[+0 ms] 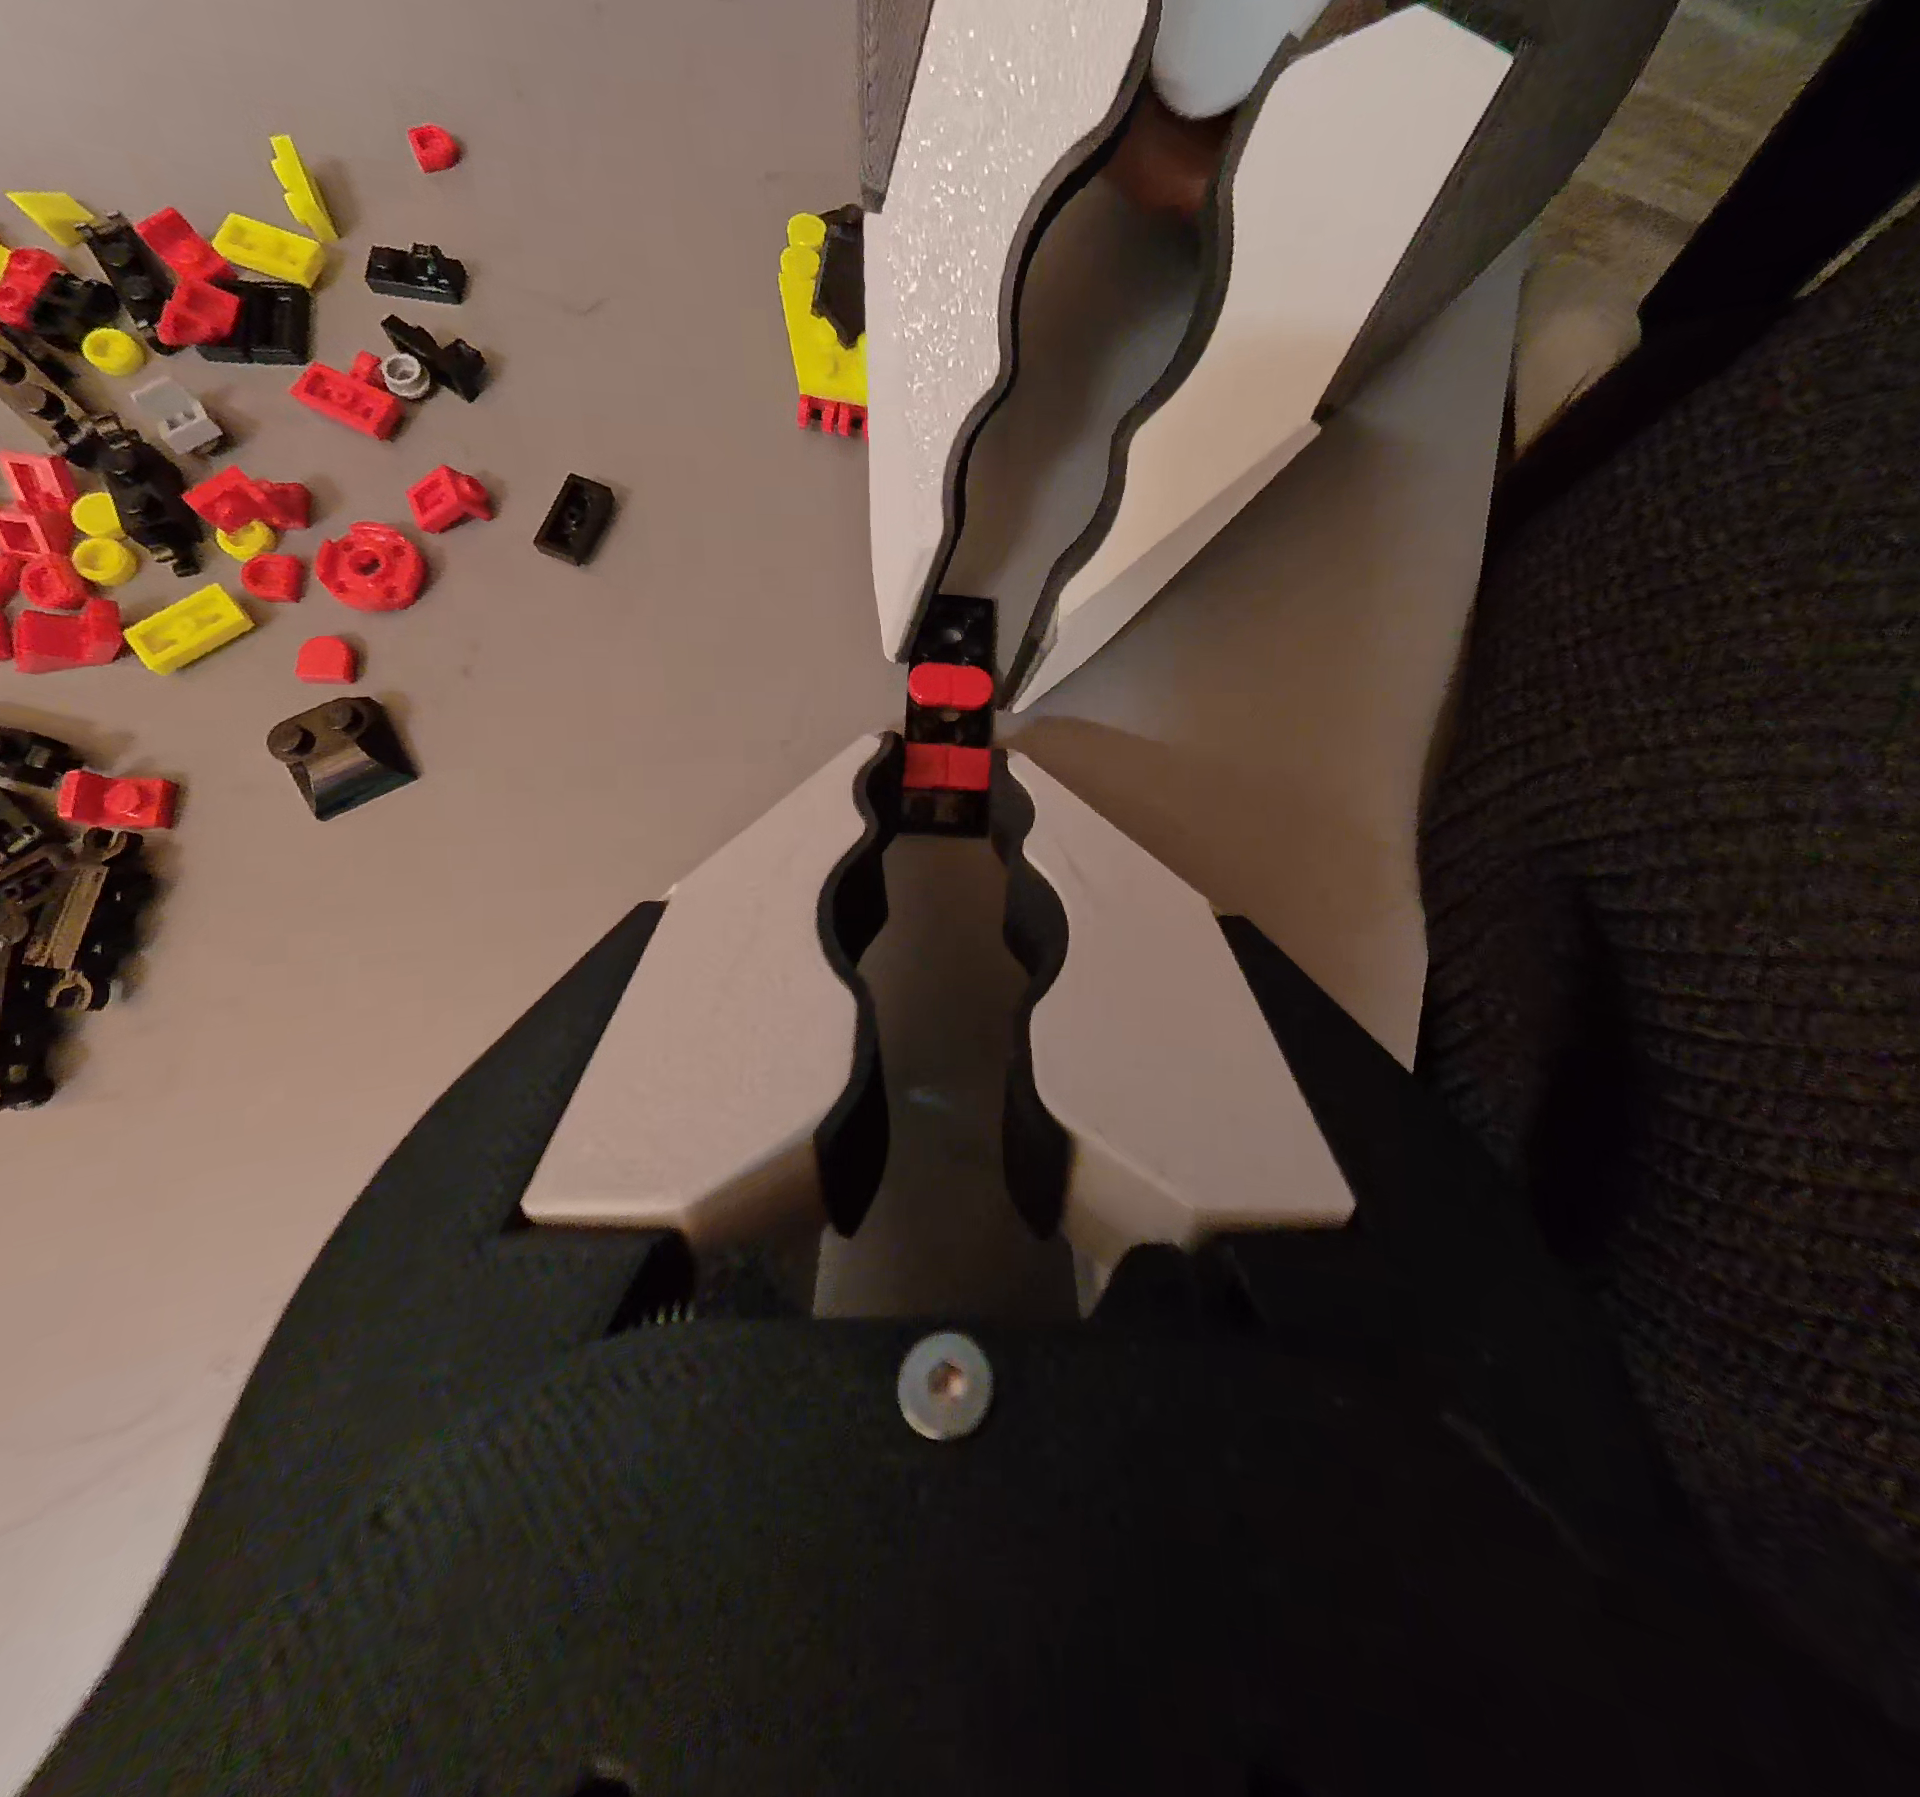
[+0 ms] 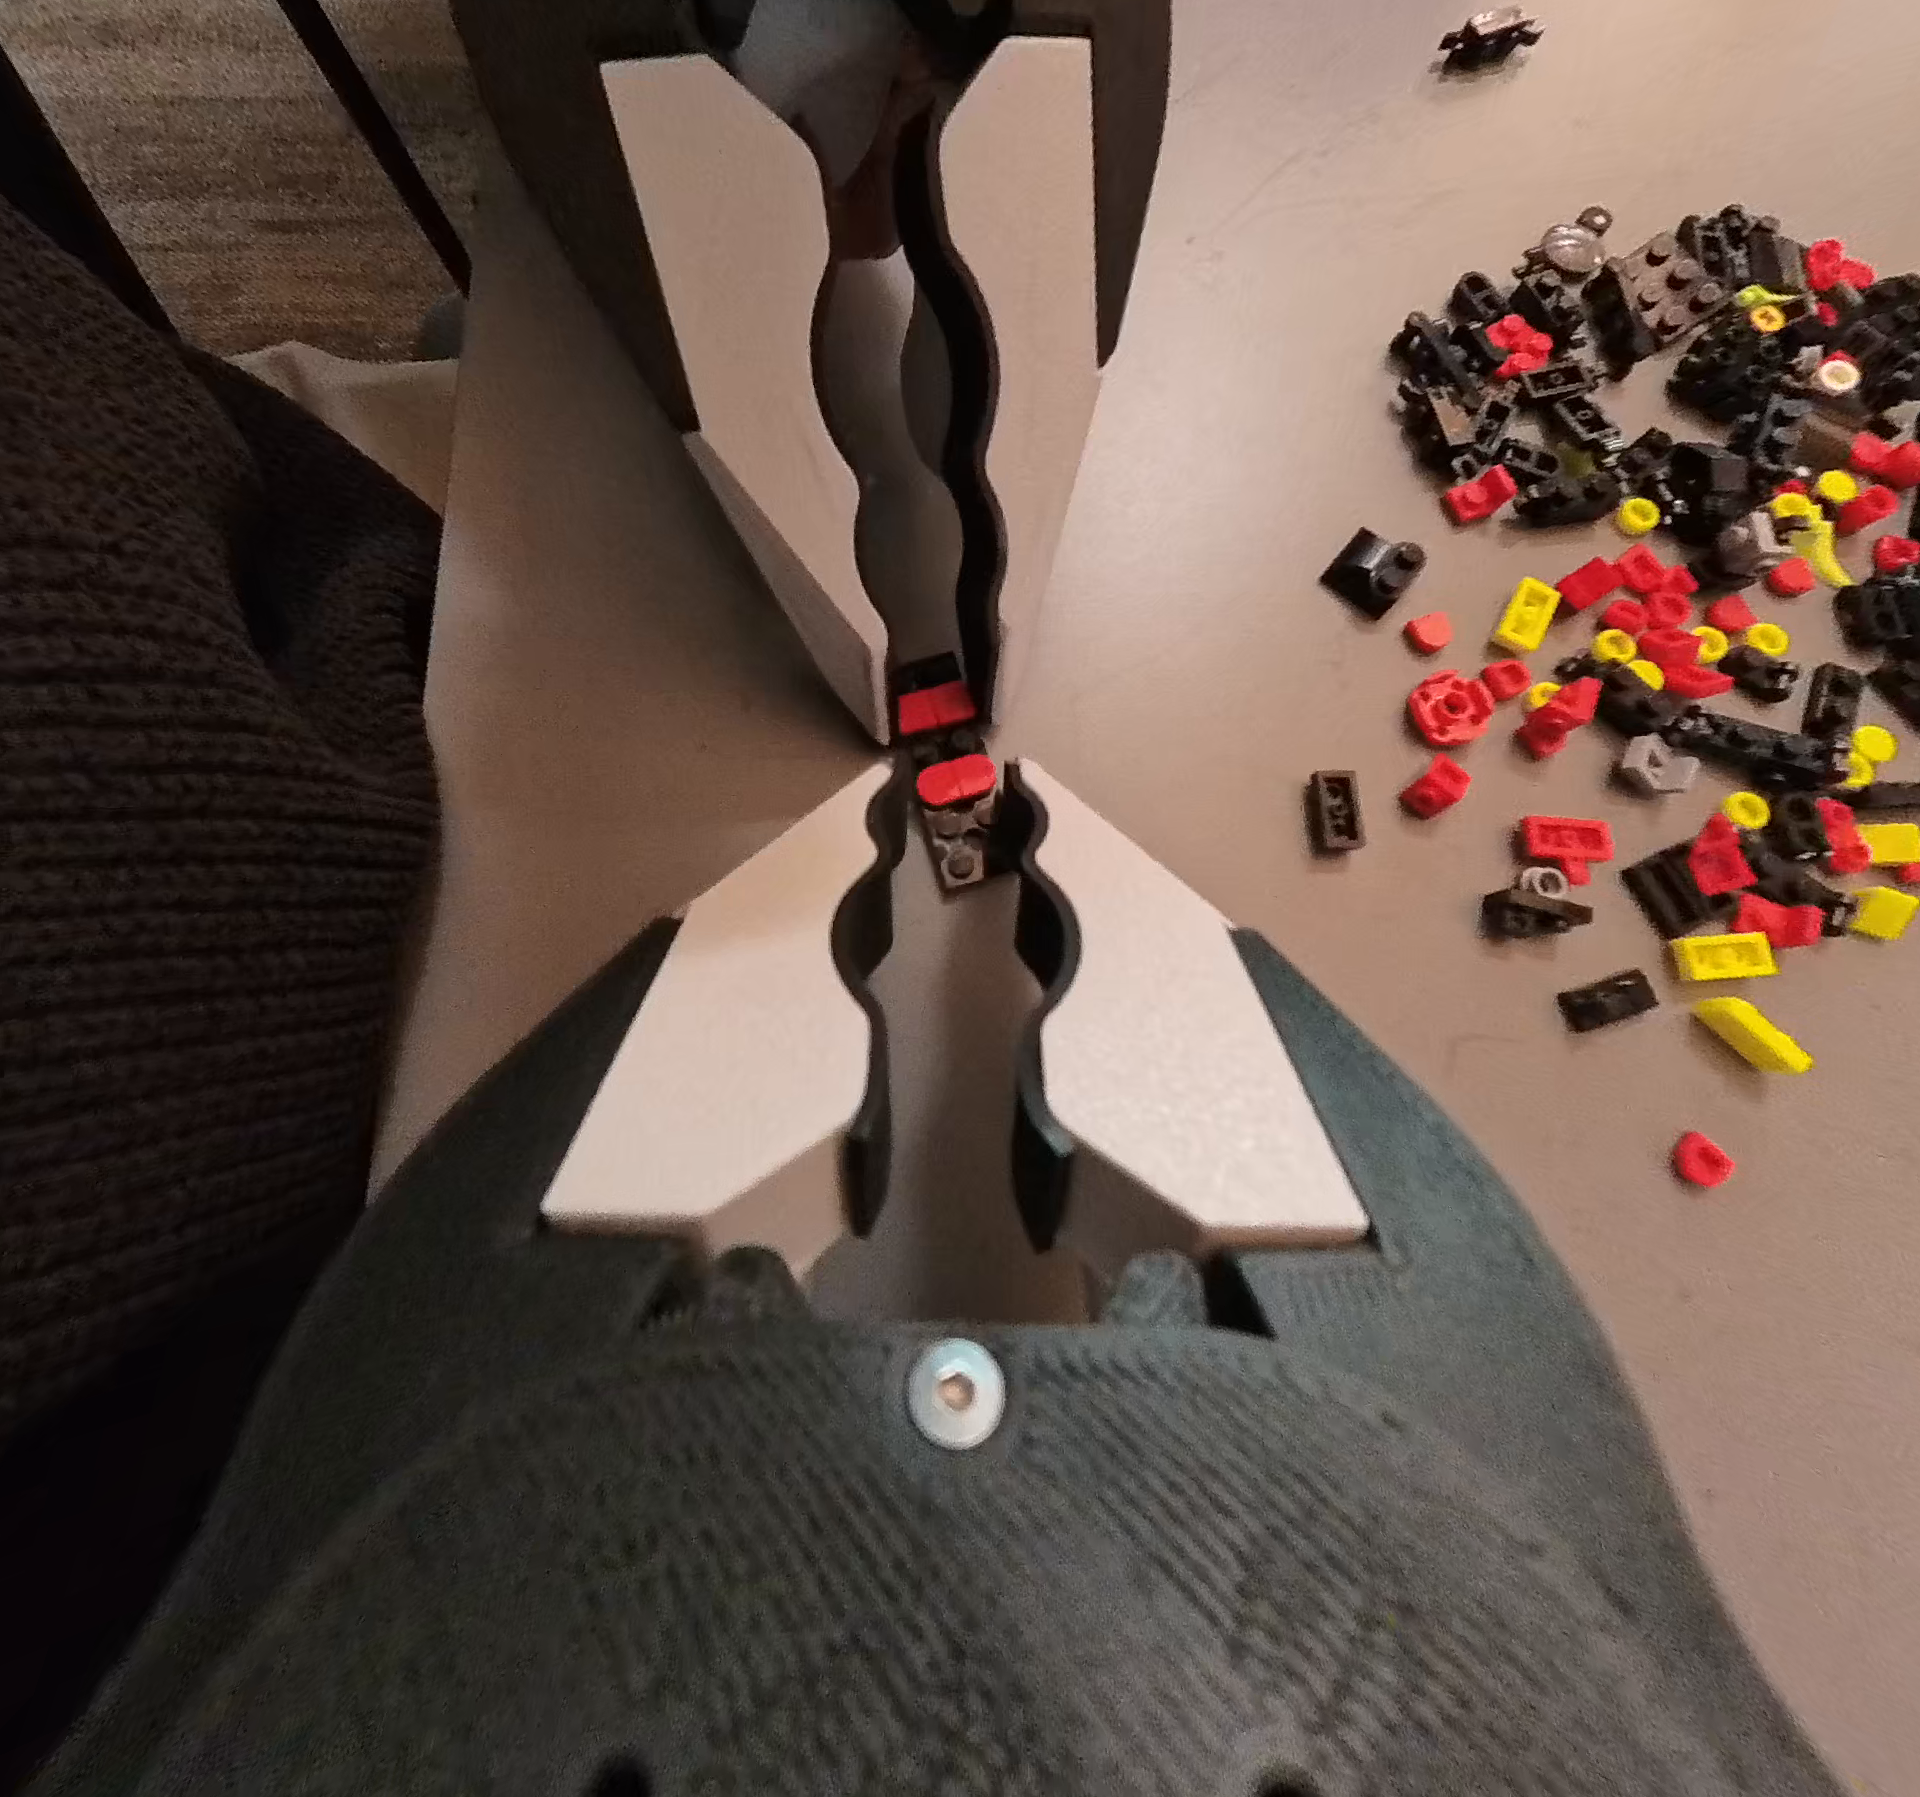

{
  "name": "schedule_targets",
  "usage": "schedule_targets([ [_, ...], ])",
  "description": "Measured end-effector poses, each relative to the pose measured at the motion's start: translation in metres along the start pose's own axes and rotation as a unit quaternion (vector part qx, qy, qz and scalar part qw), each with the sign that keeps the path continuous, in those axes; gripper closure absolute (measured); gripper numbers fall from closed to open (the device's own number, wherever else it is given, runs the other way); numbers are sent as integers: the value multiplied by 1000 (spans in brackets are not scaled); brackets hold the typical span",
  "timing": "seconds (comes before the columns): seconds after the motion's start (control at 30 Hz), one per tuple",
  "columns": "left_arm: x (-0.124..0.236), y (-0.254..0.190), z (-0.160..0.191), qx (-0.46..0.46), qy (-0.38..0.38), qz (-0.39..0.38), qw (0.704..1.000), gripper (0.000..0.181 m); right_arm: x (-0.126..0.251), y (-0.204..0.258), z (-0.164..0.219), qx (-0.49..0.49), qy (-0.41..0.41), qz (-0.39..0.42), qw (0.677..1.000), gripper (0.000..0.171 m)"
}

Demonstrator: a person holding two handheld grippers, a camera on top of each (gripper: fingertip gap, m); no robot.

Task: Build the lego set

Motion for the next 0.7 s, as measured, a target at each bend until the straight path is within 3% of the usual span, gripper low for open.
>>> schedule_targets([
  [0.37, 1, 2, 1, 3, -1, -2, 1000, 167, -3, 2, 2, 12, 15, 7, 1000, 157],
  [0.47, 5, 13, 4, 24, -5, -17, 1000, 159, -2, 1, 2, 9, 16, 15, 1000, 157],
  [0.7, 39, 74, 17, 148, -62, -145, 976, 161, 1, 0, 2, 4, 11, 18, 1000, 158],
])
Point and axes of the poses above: each gripper's, where its closed fingertips meet, x back along the fingers, z out of its underside, y = z × x across the jaws, the point moved 9 cm from there along x, back along the fingers, and after that the axes turned 8 degrees about -z, right-handed, at the moved point
